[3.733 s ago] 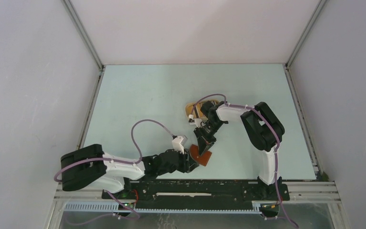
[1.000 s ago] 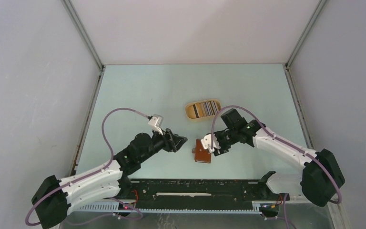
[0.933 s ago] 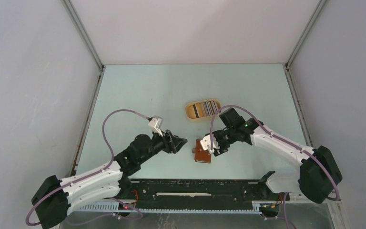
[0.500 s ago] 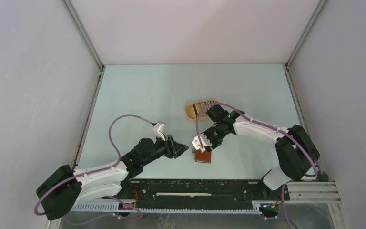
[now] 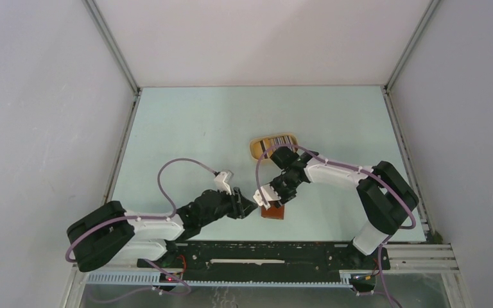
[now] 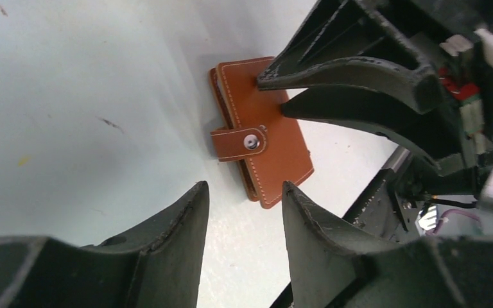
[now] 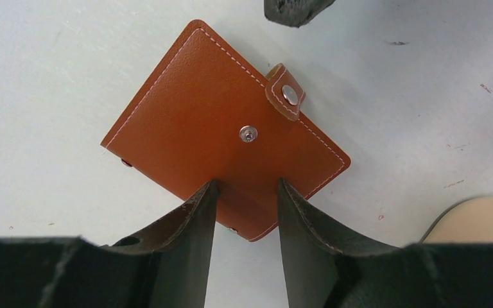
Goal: Put the credit cards into the card holder
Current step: Close the card holder at the center of the board.
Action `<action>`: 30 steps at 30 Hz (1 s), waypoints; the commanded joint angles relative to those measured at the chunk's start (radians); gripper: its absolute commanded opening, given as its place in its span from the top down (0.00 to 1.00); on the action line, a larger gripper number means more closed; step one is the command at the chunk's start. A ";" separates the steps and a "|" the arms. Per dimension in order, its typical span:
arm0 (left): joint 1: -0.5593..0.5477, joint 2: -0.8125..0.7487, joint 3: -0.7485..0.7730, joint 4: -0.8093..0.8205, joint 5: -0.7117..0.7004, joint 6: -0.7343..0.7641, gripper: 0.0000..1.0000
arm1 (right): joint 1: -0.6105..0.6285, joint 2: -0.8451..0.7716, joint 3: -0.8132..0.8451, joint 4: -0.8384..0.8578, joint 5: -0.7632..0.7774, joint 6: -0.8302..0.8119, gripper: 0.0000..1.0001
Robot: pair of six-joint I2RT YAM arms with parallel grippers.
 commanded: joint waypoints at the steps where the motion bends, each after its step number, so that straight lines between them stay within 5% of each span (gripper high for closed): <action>1: -0.012 0.051 0.067 0.051 -0.069 -0.029 0.49 | 0.032 0.039 0.004 0.020 0.028 0.037 0.52; 16: -0.027 0.056 0.034 0.057 -0.090 -0.154 0.46 | 0.027 0.009 0.038 0.057 -0.014 0.260 0.52; 30: -0.295 0.070 0.027 -0.009 -0.268 -0.334 0.72 | -0.095 -0.117 0.040 0.016 -0.179 0.326 0.46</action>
